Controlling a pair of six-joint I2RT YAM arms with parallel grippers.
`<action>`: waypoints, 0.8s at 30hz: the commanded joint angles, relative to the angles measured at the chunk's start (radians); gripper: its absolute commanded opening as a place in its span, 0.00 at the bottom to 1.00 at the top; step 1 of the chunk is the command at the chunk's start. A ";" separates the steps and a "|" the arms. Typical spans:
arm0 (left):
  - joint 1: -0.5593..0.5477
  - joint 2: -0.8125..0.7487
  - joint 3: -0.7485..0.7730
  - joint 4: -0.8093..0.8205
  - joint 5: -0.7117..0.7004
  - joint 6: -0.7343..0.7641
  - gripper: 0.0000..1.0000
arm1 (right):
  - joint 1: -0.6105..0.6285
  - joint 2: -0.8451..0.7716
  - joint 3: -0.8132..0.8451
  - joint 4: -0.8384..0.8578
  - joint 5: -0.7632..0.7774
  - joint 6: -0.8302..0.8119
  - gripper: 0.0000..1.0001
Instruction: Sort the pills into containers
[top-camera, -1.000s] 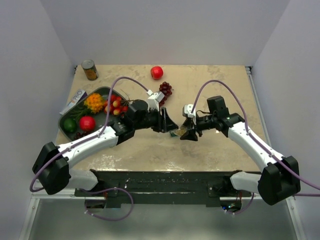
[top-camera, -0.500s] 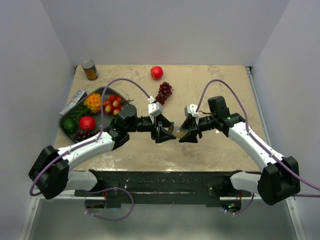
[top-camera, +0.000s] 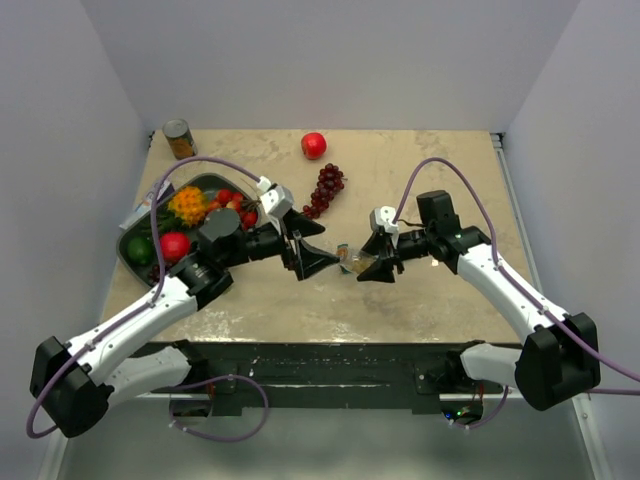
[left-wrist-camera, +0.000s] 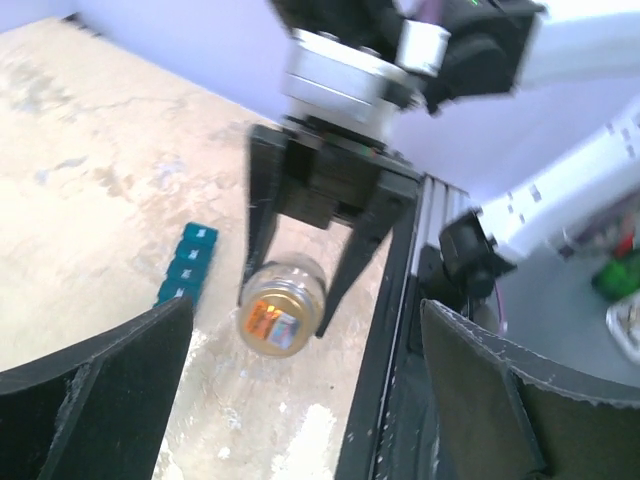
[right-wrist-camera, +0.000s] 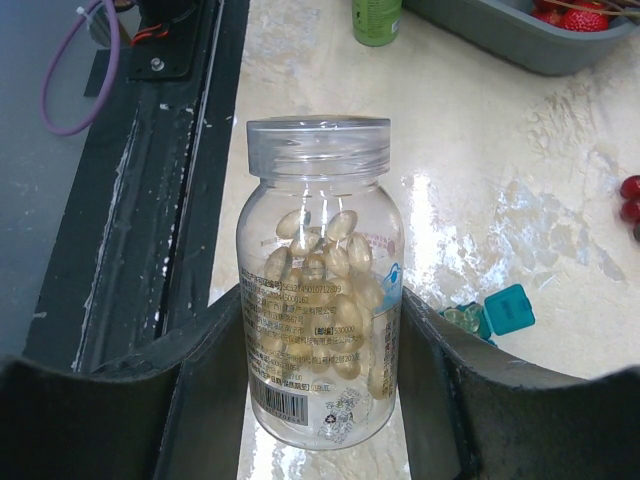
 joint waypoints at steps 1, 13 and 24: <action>0.016 0.023 0.082 -0.225 -0.233 -0.294 1.00 | -0.001 -0.023 0.022 0.043 0.006 -0.001 0.00; -0.091 0.164 0.203 -0.386 -0.321 -0.447 0.95 | -0.001 -0.019 0.014 0.063 0.031 0.017 0.00; -0.099 0.213 0.242 -0.412 -0.355 -0.432 0.79 | -0.001 -0.017 0.013 0.069 0.034 0.020 0.00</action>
